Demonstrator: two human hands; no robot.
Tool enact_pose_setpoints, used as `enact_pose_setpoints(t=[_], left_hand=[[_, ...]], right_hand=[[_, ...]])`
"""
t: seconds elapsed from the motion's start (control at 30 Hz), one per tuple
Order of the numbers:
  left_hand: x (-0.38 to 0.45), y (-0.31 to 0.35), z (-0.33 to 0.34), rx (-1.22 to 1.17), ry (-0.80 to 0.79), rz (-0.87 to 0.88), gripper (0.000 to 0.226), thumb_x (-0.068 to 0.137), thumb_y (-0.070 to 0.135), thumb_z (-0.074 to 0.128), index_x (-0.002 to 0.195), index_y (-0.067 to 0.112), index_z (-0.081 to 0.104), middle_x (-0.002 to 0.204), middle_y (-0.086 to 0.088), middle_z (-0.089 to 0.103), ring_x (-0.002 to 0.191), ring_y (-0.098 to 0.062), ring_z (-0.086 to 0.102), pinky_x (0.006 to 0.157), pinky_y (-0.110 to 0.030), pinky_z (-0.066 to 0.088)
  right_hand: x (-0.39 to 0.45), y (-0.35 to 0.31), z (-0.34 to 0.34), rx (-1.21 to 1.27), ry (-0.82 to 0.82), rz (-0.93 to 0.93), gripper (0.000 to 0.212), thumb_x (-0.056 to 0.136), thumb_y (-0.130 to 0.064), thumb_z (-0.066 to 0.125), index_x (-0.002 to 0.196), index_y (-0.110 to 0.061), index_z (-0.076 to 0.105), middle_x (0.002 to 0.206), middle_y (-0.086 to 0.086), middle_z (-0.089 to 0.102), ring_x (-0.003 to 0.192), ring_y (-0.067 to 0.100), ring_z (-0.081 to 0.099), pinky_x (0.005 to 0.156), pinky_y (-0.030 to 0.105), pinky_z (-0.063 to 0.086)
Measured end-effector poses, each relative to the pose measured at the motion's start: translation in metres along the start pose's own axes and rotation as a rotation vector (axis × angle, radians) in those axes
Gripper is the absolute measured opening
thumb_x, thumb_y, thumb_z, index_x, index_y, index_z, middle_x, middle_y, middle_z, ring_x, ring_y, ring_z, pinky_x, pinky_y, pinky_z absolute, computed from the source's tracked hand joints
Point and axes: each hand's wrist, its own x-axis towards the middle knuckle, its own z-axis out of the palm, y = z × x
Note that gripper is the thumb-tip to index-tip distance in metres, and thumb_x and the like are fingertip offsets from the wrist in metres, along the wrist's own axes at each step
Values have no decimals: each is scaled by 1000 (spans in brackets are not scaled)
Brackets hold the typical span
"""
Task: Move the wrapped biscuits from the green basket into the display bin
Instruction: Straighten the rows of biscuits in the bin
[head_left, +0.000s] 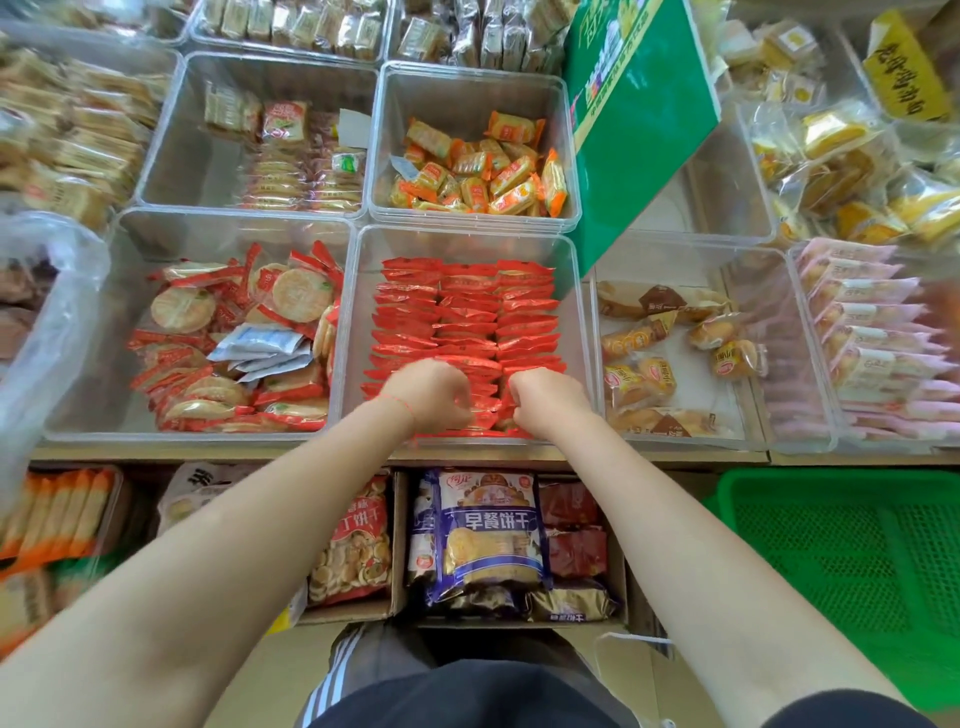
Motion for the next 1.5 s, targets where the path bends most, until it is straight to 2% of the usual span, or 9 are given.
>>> enact_pose_setpoints(t=[0.23,0.47,0.8,0.93,1.03,1.13,1.27,1.37,1.5], left_hand=[[12,18,6,-12,-199,-33,12,79,37,71,84,27,77,90,5,73,85,-18,67,78,-37,58],[22,58,25,-167,-150,-42,27,81,32,61,73,8,69,81,-11,70,80,-30,65,68,-32,50],[28,69,32,-96,-49,-147,15,80,24,65,81,15,77,85,-6,73,84,-27,66,77,-34,55],[32,71,31,-69,-142,-189,24,84,27,61,72,12,75,76,-5,70,75,-25,63,65,-31,52],[25,70,24,-181,4,-176,30,85,25,54,56,15,58,62,-4,58,65,-26,52,54,-28,41],[13,55,23,-169,356,-177,22,87,24,51,95,15,70,94,-5,67,90,-26,60,76,-36,51],[10,30,29,80,166,-259,59,92,39,48,147,23,35,157,-8,28,145,-29,20,112,-48,27],[10,23,32,90,59,-258,62,95,45,44,151,30,26,162,-5,14,149,-26,7,115,-51,19],[7,19,27,81,95,-210,51,94,42,45,144,32,42,154,-3,32,142,-25,24,111,-50,28]], right_hand=[[-3,11,-5,95,-160,-25,12,84,-12,66,80,-22,70,96,-1,70,90,22,65,81,37,57],[-6,11,0,7,-156,-46,16,88,-14,59,99,-20,69,98,4,66,88,28,61,71,31,46],[-15,19,6,170,-40,0,21,88,-10,56,102,-13,72,101,8,68,93,32,64,73,32,50],[-17,17,-5,141,-149,-5,13,91,-8,51,88,-6,64,85,8,60,79,28,56,64,31,42],[-17,16,-13,170,-163,18,17,93,-8,48,77,-9,54,83,6,55,78,27,53,65,31,41],[-14,15,-7,296,82,44,16,93,-11,44,84,-11,58,93,7,61,88,28,57,67,33,43],[-5,9,14,217,249,-64,45,94,-17,46,138,-14,45,138,13,45,127,32,41,102,45,39],[-2,6,21,193,127,-54,55,95,-22,47,149,-18,33,151,10,35,140,30,28,113,46,29],[0,7,16,116,73,-22,47,93,-31,49,138,-17,47,138,7,49,130,29,40,109,45,33]])
